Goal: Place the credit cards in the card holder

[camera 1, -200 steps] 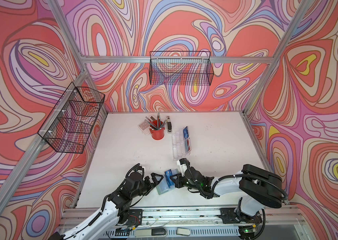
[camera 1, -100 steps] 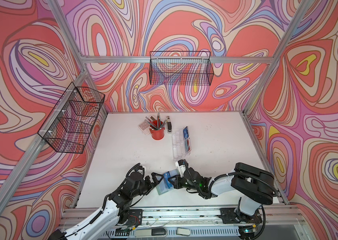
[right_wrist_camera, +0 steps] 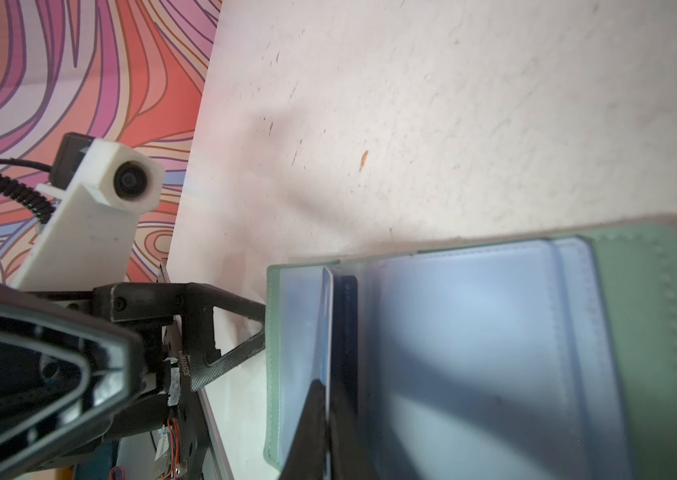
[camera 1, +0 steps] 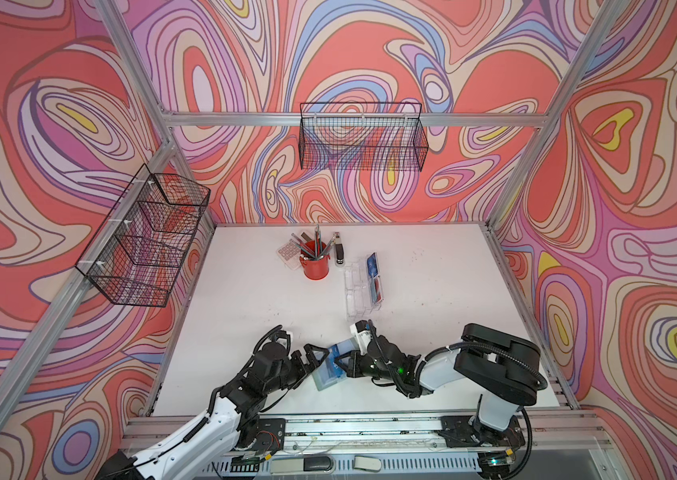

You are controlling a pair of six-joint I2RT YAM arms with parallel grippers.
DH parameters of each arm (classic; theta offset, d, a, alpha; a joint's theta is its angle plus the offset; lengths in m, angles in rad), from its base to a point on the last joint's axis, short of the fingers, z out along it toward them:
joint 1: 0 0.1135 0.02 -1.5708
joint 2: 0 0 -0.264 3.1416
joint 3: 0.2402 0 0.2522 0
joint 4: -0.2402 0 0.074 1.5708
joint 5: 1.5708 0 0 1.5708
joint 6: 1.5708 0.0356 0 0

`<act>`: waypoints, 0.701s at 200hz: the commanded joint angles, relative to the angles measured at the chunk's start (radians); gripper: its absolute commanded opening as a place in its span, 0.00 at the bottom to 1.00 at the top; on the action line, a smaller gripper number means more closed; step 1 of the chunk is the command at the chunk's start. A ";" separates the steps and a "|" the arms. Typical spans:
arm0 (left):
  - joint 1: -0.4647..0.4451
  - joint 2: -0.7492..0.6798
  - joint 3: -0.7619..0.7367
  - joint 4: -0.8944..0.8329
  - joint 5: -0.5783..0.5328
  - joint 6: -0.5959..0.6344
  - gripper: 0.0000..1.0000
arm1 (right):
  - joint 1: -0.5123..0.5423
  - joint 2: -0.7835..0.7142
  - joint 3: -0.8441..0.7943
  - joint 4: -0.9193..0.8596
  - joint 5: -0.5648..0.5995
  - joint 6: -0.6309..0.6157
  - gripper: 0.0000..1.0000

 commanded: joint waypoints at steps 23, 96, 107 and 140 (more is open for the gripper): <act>-0.004 0.051 -0.004 -0.037 0.003 0.009 1.00 | 0.002 -0.055 -0.019 -0.104 0.024 -0.020 0.00; -0.004 0.074 0.005 -0.032 0.005 0.015 1.00 | 0.002 -0.037 -0.017 -0.071 -0.034 -0.027 0.00; -0.004 0.075 0.008 -0.037 0.007 0.019 1.00 | 0.002 -0.048 -0.011 -0.114 -0.011 -0.036 0.00; -0.004 0.076 0.003 -0.030 0.007 0.016 1.00 | 0.003 -0.061 0.001 -0.190 0.006 -0.070 0.00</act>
